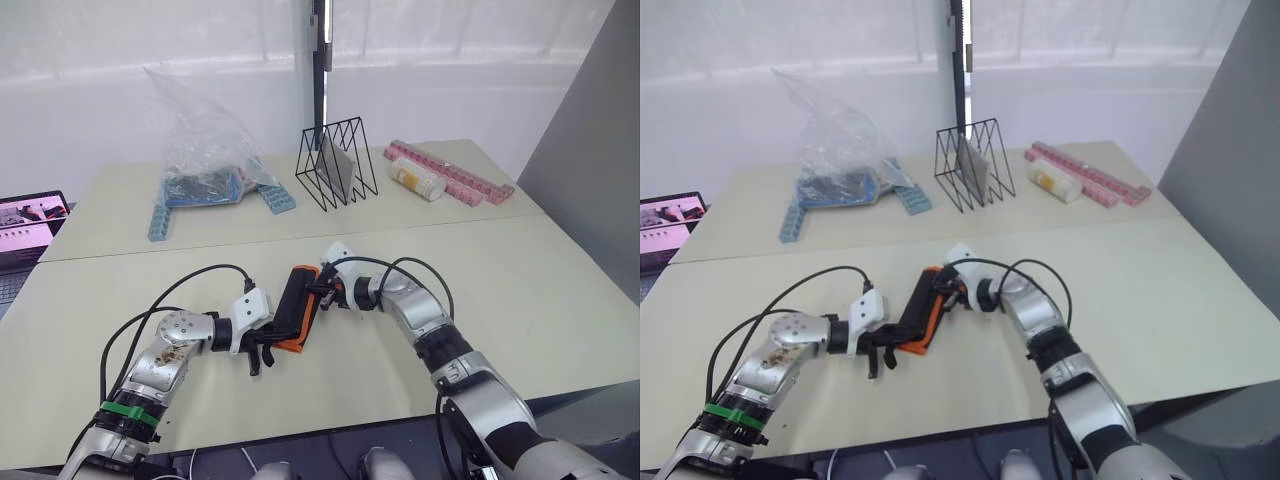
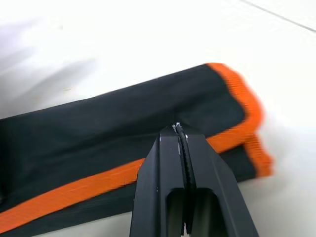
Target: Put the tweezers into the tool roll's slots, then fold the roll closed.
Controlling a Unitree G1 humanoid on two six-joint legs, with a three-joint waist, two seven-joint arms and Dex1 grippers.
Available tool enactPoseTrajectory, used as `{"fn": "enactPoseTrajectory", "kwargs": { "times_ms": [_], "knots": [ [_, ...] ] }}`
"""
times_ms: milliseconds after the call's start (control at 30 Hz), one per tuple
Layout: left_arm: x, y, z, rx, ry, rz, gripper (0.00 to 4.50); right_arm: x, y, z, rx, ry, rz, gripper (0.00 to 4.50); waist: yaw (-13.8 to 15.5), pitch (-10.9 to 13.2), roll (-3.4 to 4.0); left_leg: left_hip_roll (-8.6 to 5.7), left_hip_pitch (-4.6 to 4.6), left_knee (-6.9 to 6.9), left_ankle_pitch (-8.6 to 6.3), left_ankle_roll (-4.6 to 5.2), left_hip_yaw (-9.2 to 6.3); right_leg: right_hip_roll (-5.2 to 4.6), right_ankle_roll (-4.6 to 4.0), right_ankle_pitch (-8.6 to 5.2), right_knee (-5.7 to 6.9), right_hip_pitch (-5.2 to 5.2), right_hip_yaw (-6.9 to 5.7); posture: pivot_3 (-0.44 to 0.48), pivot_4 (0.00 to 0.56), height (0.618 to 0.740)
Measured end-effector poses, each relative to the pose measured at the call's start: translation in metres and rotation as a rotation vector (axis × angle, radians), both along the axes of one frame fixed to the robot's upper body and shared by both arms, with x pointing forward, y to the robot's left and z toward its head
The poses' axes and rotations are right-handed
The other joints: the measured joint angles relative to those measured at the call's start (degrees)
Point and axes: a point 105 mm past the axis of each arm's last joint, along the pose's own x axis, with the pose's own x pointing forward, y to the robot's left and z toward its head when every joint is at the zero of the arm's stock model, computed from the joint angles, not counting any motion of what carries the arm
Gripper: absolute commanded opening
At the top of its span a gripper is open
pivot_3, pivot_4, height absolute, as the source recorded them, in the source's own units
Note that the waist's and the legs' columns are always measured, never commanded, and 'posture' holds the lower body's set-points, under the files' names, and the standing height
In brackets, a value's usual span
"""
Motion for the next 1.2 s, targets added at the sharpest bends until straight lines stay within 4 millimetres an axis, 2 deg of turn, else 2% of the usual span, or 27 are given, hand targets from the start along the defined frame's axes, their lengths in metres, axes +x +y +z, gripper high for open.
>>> {"fn": "enactPoseTrajectory", "kwargs": {
  "times_ms": [167,367,467,533,700,833,867,967,1033,1200],
  "knots": [
    [-0.001,0.001,0.000,0.000,-0.001,0.003,0.02,0.008,0.001,0.001,-0.004,-0.013,-0.028,0.00,-0.21,-0.01,0.02,0.00,-0.01,-0.07,0.00,0.00,0.00,0.01,-0.02,-0.01,-0.01,-0.05,0.08,0.000,0.150,0.724],
    [-0.002,0.002,0.001,-0.004,-0.014,0.016,0.02,0.009,0.002,0.005,0.033,-0.047,-0.016,0.00,-0.49,0.00,0.03,0.00,-0.08,-0.12,0.00,0.00,0.00,0.01,-0.02,-0.01,-0.01,-0.15,0.09,0.000,0.150,0.724],
    [-0.004,0.004,0.008,-0.005,-0.043,0.026,0.02,-0.002,-0.001,0.014,0.121,-0.087,0.035,0.00,-0.77,0.01,0.04,0.02,-0.60,-0.11,0.00,0.00,-0.01,0.02,-0.02,-0.01,-0.02,-0.60,0.08,0.000,0.150,0.724],
    [-0.007,0.012,0.014,-0.011,-0.040,0.056,0.02,-0.011,-0.005,0.031,0.204,-0.129,0.059,0.00,-1.19,0.03,0.04,0.01,-1.26,-0.06,0.07,-0.11,-0.01,-0.02,-0.02,0.00,0.12,-1.30,0.17,0.000,0.150,0.724],
    [-0.012,0.031,0.035,-0.070,-0.037,0.190,0.02,-0.024,-0.035,0.076,0.245,-0.252,0.062,0.00,-1.31,0.05,0.02,0.04,-2.25,0.08,0.28,-0.47,0.01,-0.07,-0.06,0.02,0.50,-2.31,0.35,0.000,0.150,0.724],
    [-0.025,0.054,0.060,-0.162,-0.061,0.317,0.02,-0.040,-0.075,0.076,0.208,-0.253,0.007,0.00,-0.84,0.10,-0.03,0.03,-2.36,0.19,0.21,-0.36,0.01,-0.10,-0.05,0.02,0.41,-2.30,0.50,0.000,0.150,0.724],
    [-0.030,0.062,0.064,-0.185,-0.062,0.357,0.27,-0.044,-0.088,0.073,0.195,-0.246,-0.015,0.00,-0.75,0.13,-0.04,0.02,-2.38,0.23,0.20,-0.33,0.02,-0.09,-0.04,0.02,0.08,-2.28,0.50,0.000,0.150,0.724],
    [-0.045,0.095,0.064,-0.196,-0.054,0.485,1.11,-0.055,-0.127,0.066,0.161,-0.236,-0.100,0.83,-0.53,0.17,-0.04,0.04,-2.40,0.27,0.13,-0.22,0.07,-0.08,-0.04,0.02,-0.04,-2.26,0.49,0.000,0.150,0.724],
    [-0.058,0.122,0.064,-0.193,-0.041,0.575,1.76,-0.066,-0.156,0.060,0.155,-0.216,-0.155,1.52,-0.18,0.21,-0.09,0.06,-2.34,0.27,0.05,-0.08,0.11,-0.08,-0.04,0.02,-0.04,-2.22,0.50,0.000,0.150,0.724],
    [-0.080,0.173,0.068,-0.172,-0.065,0.741,3.44,-0.094,-0.200,0.048,0.178,-0.182,-0.216,3.28,0.74,0.41,-0.22,0.07,-2.10,0.33,-0.04,0.08,0.19,-0.09,-0.07,0.05,-0.05,-1.89,0.45,0.000,0.150,0.724]
  ]
}}
